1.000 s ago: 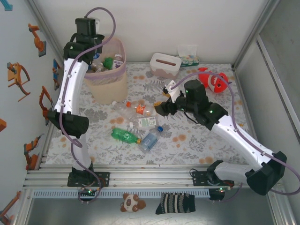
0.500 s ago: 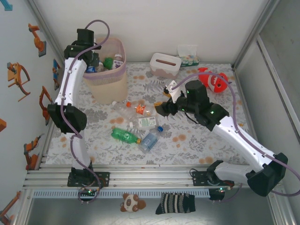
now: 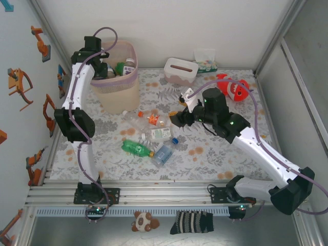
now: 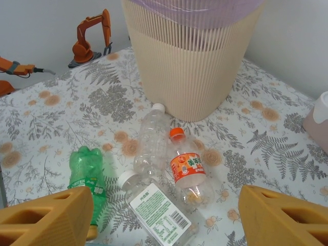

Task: Put the plastic bottles in the bin

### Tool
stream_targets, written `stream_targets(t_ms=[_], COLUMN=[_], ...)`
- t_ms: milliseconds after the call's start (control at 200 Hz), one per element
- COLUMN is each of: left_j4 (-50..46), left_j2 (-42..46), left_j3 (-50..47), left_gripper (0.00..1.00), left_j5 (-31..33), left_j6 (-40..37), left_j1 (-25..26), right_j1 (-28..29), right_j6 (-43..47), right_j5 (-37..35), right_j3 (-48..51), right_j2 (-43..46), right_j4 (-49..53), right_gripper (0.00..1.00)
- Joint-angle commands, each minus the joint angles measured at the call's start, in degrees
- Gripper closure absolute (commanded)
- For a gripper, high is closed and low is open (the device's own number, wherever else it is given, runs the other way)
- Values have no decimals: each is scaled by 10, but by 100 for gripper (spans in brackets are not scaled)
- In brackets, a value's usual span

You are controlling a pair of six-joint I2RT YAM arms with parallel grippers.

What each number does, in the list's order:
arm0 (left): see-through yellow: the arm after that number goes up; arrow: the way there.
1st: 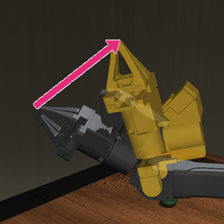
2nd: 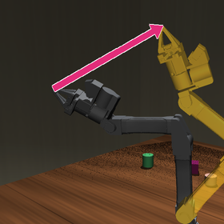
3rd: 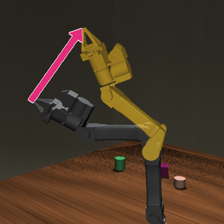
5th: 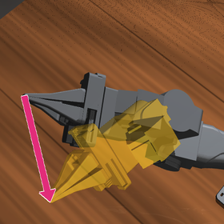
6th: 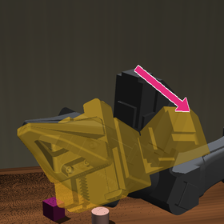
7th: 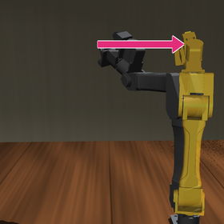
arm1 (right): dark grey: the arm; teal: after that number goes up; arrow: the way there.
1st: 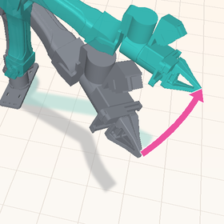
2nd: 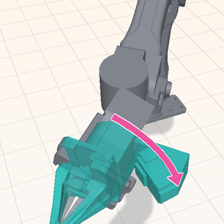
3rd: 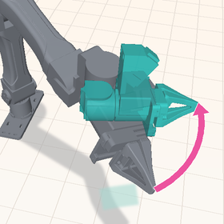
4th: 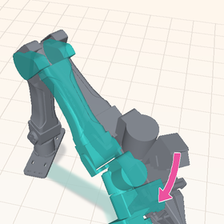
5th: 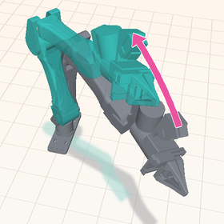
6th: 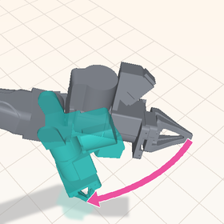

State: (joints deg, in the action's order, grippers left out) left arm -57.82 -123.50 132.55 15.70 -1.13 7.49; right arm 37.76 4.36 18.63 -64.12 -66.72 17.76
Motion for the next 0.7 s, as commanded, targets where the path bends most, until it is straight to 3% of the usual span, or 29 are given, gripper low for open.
stream_targets(t_ms=[0,431,696], left_j4=[-58,-4,-1], left_j2=[-43,41,89], left_j3=[-12,-9,-16], left_gripper=[59,29,25], left_j5=[-78,-107,-133], left_j6=[45,75,84], left_j1=[1,1,3], right_j1=[6,7,9], right_j6=[1,-11,-19], right_j5=[-4,-11,-23], right_j3=[0,-3,2], right_j2=[10,29,37], right_j4=[4,4,-5], right_gripper=[26,26,26])
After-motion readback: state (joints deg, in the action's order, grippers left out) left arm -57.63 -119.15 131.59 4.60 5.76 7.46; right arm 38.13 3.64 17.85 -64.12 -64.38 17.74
